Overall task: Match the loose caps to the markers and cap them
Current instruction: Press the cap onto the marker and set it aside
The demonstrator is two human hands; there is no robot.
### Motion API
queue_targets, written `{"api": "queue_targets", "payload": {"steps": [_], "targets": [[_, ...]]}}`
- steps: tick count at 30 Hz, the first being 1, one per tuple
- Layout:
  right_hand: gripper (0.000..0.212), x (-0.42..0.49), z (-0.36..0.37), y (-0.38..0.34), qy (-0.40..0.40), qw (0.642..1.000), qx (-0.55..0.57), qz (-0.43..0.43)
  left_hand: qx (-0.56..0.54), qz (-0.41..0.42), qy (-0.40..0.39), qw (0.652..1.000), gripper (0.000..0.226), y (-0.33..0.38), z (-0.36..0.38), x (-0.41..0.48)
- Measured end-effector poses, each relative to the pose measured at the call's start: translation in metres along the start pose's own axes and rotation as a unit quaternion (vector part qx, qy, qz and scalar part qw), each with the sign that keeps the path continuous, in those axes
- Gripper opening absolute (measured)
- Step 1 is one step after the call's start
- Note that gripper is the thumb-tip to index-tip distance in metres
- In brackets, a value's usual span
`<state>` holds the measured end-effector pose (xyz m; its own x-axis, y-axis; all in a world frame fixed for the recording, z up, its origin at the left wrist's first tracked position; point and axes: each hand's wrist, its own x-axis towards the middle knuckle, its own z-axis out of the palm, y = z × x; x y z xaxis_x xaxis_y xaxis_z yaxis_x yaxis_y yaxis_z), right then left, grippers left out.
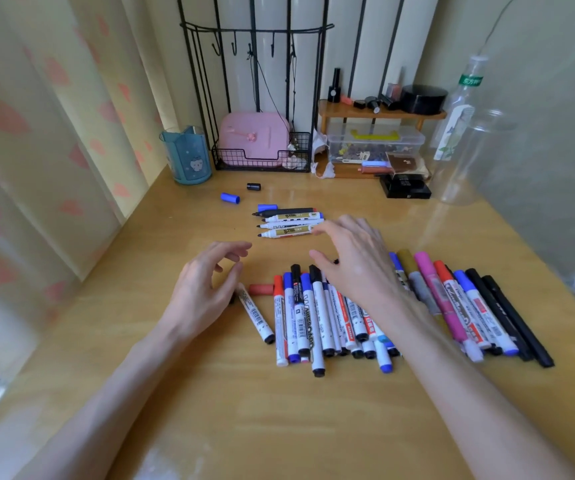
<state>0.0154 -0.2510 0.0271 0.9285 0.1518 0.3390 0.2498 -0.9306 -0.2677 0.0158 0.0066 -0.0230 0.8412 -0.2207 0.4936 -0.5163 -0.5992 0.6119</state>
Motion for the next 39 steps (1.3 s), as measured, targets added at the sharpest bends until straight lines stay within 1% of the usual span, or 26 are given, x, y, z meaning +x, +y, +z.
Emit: {"api": "queue_targets", "payload": {"steps": [4,7,9,13,17,21,24,26,29,30,32,35,37,39], "targets": [[0.044,0.04,0.026,-0.013,-0.081,0.996,-0.016,-0.028,0.001,-0.036,0.032,0.999,0.036,-0.02,-0.01,-0.001],[0.047,0.057,0.041,-0.015,-0.117,0.992,-0.038,-0.022,-0.003,-0.049,0.039,0.998,0.035,-0.029,-0.014,0.0],[0.046,0.063,0.046,-0.014,-0.115,0.992,-0.052,-0.015,-0.005,-0.052,0.04,0.998,0.036,-0.034,-0.014,0.0],[0.043,0.071,0.045,-0.01,-0.08,0.995,-0.064,0.011,-0.016,-0.064,0.052,0.996,0.034,-0.04,-0.011,0.009],[0.024,0.074,0.043,-0.008,-0.099,0.993,-0.054,0.038,-0.011,-0.066,0.042,0.997,0.034,-0.047,-0.002,0.038],[0.024,0.075,0.043,-0.006,-0.11,0.992,-0.038,0.044,0.018,-0.063,0.023,0.998,0.031,-0.052,0.012,0.082],[0.023,0.071,0.038,-0.001,-0.057,0.995,-0.068,0.045,0.048,-0.06,-0.001,0.997,0.035,-0.056,0.028,0.117],[0.025,0.068,0.033,0.003,-0.023,0.994,-0.094,0.059,0.078,-0.061,-0.039,0.994,0.04,-0.061,0.038,0.139],[0.027,0.064,0.023,0.01,-0.008,0.99,-0.115,0.082,0.137,-0.057,-0.118,0.982,0.044,-0.067,0.051,0.164],[0.028,0.063,0.02,0.012,-0.007,0.989,-0.117,0.088,0.162,-0.054,-0.134,0.976,0.042,-0.069,0.054,0.169],[0.031,0.061,0.016,0.015,-0.001,0.989,-0.119,0.091,0.2,-0.048,-0.138,0.969,0.038,-0.07,0.059,0.176],[0.032,0.059,0.012,0.016,-0.001,0.99,-0.112,0.089,0.181,-0.075,-0.142,0.97,0.039,-0.069,0.063,0.181],[0.031,0.057,0.011,0.016,0.001,0.99,-0.109,0.088,0.156,-0.102,-0.176,0.967,0.04,-0.068,0.06,0.183],[0.031,0.056,0.01,0.015,0.01,0.991,-0.105,0.087,0.146,-0.104,-0.207,0.962,0.037,-0.067,0.053,0.183]]}}
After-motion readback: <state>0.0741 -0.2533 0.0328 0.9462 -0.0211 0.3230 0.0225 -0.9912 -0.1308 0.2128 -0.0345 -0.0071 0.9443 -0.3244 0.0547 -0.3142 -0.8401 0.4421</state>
